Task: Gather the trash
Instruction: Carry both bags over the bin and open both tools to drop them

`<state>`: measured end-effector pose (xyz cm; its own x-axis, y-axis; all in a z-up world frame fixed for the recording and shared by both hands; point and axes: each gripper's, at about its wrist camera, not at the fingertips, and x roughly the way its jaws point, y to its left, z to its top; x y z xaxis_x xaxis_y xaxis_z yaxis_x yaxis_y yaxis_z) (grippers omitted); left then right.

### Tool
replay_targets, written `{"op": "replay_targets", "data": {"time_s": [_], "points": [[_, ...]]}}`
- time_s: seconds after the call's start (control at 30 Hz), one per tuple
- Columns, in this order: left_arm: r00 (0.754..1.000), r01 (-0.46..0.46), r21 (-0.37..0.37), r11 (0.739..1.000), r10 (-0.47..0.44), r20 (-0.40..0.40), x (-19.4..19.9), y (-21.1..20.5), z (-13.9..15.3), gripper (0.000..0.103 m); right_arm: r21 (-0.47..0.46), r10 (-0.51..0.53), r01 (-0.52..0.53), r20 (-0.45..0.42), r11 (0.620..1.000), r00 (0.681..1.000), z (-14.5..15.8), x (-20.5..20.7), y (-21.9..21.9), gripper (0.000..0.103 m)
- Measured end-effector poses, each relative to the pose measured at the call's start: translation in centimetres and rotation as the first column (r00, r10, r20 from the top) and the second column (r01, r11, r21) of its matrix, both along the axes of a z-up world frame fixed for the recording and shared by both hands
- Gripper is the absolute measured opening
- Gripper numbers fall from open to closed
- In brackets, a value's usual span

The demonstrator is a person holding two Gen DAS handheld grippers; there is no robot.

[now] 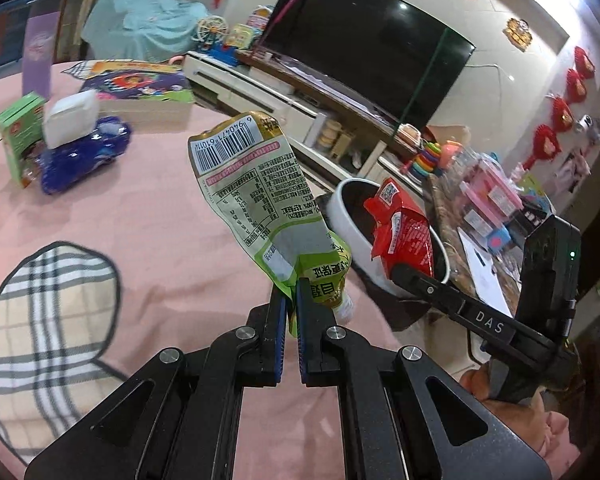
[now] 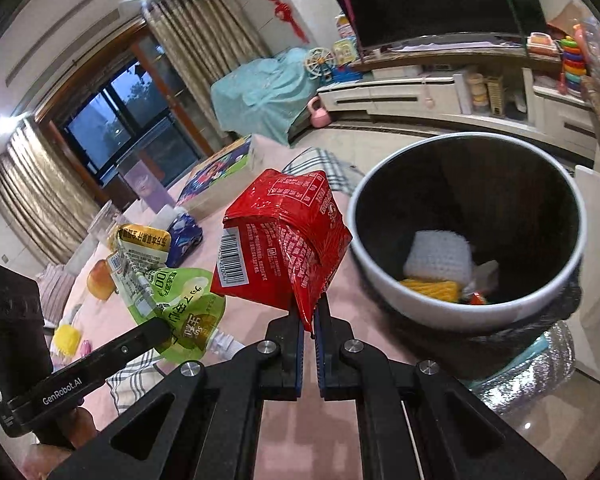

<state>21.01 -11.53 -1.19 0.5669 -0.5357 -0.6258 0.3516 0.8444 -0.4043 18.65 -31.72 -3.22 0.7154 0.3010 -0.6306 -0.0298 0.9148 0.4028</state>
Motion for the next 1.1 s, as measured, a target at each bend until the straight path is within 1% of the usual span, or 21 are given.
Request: {"op": "replay_targets", "data": {"time_s": [0.2,0.5,0.77,1.1], "points": [[0.999,0.039,-0.003,0.999,-0.038,0.007,0.1,-2.6,0.6,0.004,0.006,-0.043,0.043,0.012,0.999,0.999,0.4,-0.8,-2.1,0.004],[0.997,0.081,0.011,0.997,-0.081,0.018,0.3,-5.2,1.1,0.004,0.01,-0.101,0.101,0.026,0.995,0.995,0.9,-1.7,-5.0,0.004],[0.994,0.107,0.026,0.994,-0.108,0.031,1.0,-7.2,1.8,0.004,0.009,-0.127,0.126,0.026,0.992,0.992,1.0,-1.8,-6.5,0.004],[0.987,0.155,0.048,0.987,-0.157,0.041,1.7,-10.8,2.3,0.004,-0.01,-0.157,0.157,0.013,0.988,0.988,1.1,-1.7,-8.3,0.004]]}}
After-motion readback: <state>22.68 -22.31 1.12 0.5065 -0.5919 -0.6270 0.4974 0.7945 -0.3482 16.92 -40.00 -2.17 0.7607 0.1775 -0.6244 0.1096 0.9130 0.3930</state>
